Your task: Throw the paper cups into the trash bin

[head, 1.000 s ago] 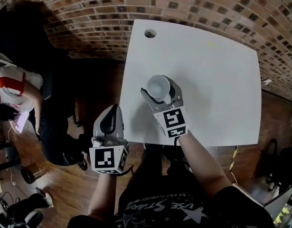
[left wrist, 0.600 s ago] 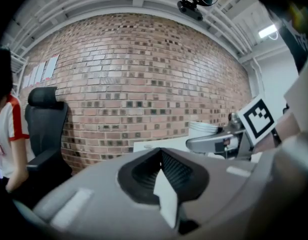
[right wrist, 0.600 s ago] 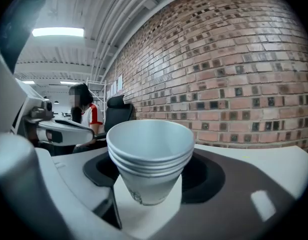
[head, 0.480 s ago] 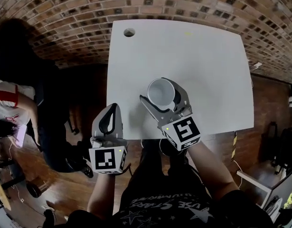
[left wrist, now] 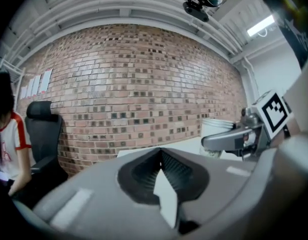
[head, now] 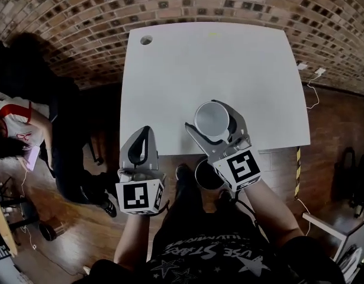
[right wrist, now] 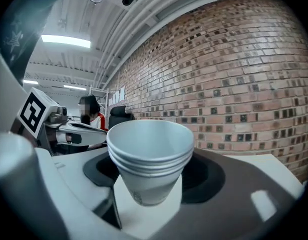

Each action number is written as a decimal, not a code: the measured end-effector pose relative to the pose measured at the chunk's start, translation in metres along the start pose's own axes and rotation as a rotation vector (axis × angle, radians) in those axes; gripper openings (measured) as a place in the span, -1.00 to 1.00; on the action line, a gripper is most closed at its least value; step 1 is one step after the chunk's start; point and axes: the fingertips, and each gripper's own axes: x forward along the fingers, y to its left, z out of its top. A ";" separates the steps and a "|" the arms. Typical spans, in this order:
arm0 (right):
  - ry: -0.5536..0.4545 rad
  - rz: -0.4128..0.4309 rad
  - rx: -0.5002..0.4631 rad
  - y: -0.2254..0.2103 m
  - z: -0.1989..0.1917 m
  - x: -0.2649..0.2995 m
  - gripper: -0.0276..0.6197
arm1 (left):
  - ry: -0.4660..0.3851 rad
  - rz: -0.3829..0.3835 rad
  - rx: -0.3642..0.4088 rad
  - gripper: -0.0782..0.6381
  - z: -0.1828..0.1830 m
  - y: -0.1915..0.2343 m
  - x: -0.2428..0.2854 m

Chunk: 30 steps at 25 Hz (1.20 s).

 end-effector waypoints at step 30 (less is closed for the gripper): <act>-0.044 0.067 0.045 0.017 -0.065 -0.253 0.14 | -0.024 -0.007 0.043 -0.77 -0.010 -0.223 -0.123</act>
